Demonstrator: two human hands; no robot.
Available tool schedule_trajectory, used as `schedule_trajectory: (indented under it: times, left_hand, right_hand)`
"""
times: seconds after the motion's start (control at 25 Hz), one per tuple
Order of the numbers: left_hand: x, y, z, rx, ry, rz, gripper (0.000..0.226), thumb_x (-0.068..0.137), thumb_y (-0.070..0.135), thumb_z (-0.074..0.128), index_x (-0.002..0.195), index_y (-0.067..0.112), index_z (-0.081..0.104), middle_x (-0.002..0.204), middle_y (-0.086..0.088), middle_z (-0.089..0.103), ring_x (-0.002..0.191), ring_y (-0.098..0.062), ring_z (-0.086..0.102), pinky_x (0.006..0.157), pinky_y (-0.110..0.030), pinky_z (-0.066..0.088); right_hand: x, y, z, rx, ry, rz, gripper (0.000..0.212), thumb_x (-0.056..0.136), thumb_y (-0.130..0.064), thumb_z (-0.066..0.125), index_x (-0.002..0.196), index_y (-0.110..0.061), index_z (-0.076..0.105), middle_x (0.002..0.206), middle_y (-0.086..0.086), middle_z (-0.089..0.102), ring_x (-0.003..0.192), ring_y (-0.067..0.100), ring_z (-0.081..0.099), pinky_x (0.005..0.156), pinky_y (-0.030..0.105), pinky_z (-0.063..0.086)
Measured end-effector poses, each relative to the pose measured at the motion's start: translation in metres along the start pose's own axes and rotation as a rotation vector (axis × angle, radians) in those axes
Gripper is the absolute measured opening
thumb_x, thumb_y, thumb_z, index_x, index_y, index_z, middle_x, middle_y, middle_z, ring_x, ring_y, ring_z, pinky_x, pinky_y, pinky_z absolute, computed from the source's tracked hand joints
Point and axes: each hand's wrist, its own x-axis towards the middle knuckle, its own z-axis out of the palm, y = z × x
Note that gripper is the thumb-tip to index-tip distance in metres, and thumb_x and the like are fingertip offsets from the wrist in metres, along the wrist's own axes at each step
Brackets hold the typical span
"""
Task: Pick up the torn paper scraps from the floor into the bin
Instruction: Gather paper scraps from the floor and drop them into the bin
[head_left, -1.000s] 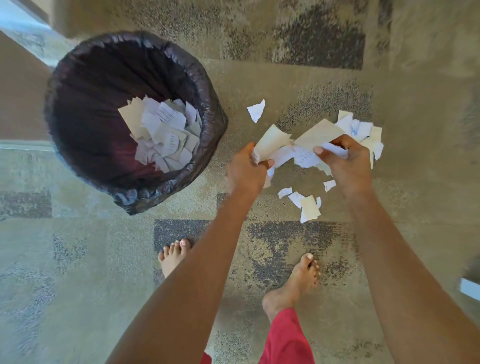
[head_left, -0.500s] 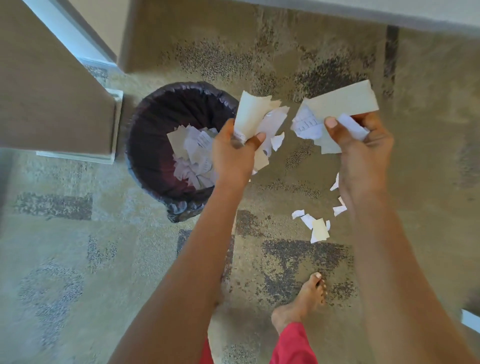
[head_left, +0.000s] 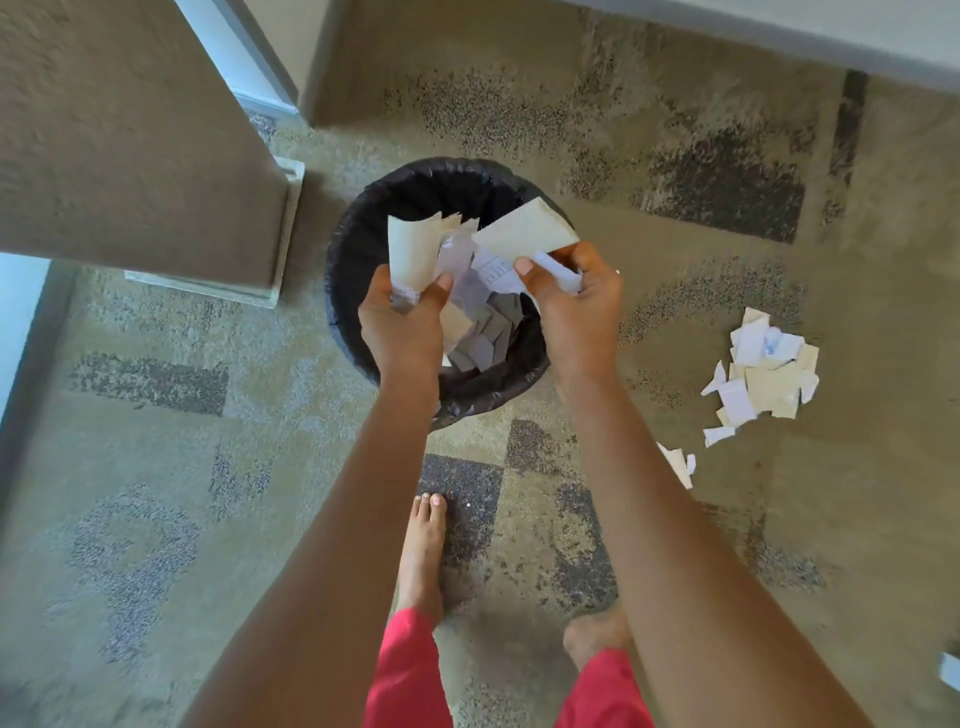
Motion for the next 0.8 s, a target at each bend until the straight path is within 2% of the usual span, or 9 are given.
schedule_trajectory:
  times: [0.08,0.2,0.32,0.44,0.52,0.6,0.68,0.8]
  left_hand:
    - [0.005,-0.008,0.000,0.022,0.013,-0.032,0.024,0.080,0.016,0.077,0.087,0.031,0.059,0.086,0.009,0.069,0.078,-0.005,0.067,0.072,-0.032,0.058]
    - [0.017,-0.019,0.002,0.065,0.023,-0.085,0.022,0.078,0.019,0.078,0.092,0.024,0.062,0.088,0.005,0.069,0.081,-0.011,0.067,0.076,-0.035,0.059]
    - [0.027,-0.025,0.007,0.157,0.017,-0.171,0.027,0.077,0.026,0.079,0.096,0.019,0.061,0.088,0.005,0.065,0.084,-0.015,0.066,0.072,-0.033,0.057]
    - [0.034,-0.030,0.013,0.205,-0.008,-0.206,0.028,0.076,0.030,0.081,0.092,0.022,0.059,0.094,0.004,0.066,0.085,-0.015,0.064,0.070,-0.027,0.052]
    - [0.037,-0.031,0.018,0.196,-0.007,-0.208,0.029,0.075,0.030,0.081,0.095,0.024,0.059,0.101,0.002,0.067,0.090,-0.016,0.065,0.080,-0.031,0.055]
    - [0.037,-0.032,0.023,0.206,-0.013,-0.216,0.027,0.078,0.026,0.078,0.097,0.024,0.060,0.106,0.001,0.067,0.095,-0.018,0.065,0.087,-0.038,0.055]
    - [0.032,-0.030,0.027,0.239,-0.020,-0.180,0.024,0.080,0.023,0.075,0.097,0.027,0.059,0.109,0.002,0.066,0.099,-0.018,0.064,0.091,-0.041,0.054]
    - [0.017,-0.023,0.035,0.360,-0.034,0.032,0.022,0.084,0.021,0.069,0.104,0.024,0.059,0.109,0.007,0.064,0.108,-0.019,0.058,0.095,-0.045,0.049]
  right_hand:
    - [-0.001,0.015,0.018,-0.051,0.004,0.028,0.018,0.084,-0.007,0.069,0.075,-0.013,0.055,0.069,-0.005,0.058,0.063,0.003,0.052,0.060,0.015,0.045]
    - [0.004,0.038,0.037,-0.070,0.083,0.102,0.017,0.081,-0.007,0.070,0.074,-0.012,0.056,0.071,-0.002,0.062,0.068,0.009,0.057,0.062,0.025,0.050]
    - [0.012,0.051,0.049,-0.088,0.138,0.183,0.013,0.080,-0.008,0.070,0.078,-0.013,0.058,0.071,-0.009,0.060,0.065,0.003,0.054,0.061,0.019,0.046]
    - [0.017,0.061,0.057,-0.143,0.145,0.219,0.012,0.078,-0.009,0.072,0.086,-0.016,0.065,0.079,-0.006,0.065,0.074,0.006,0.060,0.072,0.025,0.053]
    - [0.020,0.067,0.058,-0.114,0.138,0.236,0.016,0.077,-0.006,0.071,0.087,-0.018,0.066,0.088,0.001,0.071,0.085,0.015,0.068,0.083,0.036,0.057]
    - [0.019,0.069,0.057,-0.072,0.134,0.258,0.021,0.077,-0.004,0.069,0.087,-0.021,0.065,0.094,0.004,0.072,0.092,0.018,0.069,0.088,0.041,0.057]
    - [0.018,0.068,0.055,-0.041,0.122,0.247,0.023,0.076,-0.003,0.068,0.088,-0.024,0.065,0.098,0.004,0.072,0.098,0.020,0.068,0.092,0.043,0.055]
    - [0.015,0.060,0.046,0.048,0.075,0.208,0.022,0.080,0.001,0.065,0.090,-0.019,0.066,0.099,0.006,0.071,0.099,0.021,0.067,0.094,0.044,0.054]
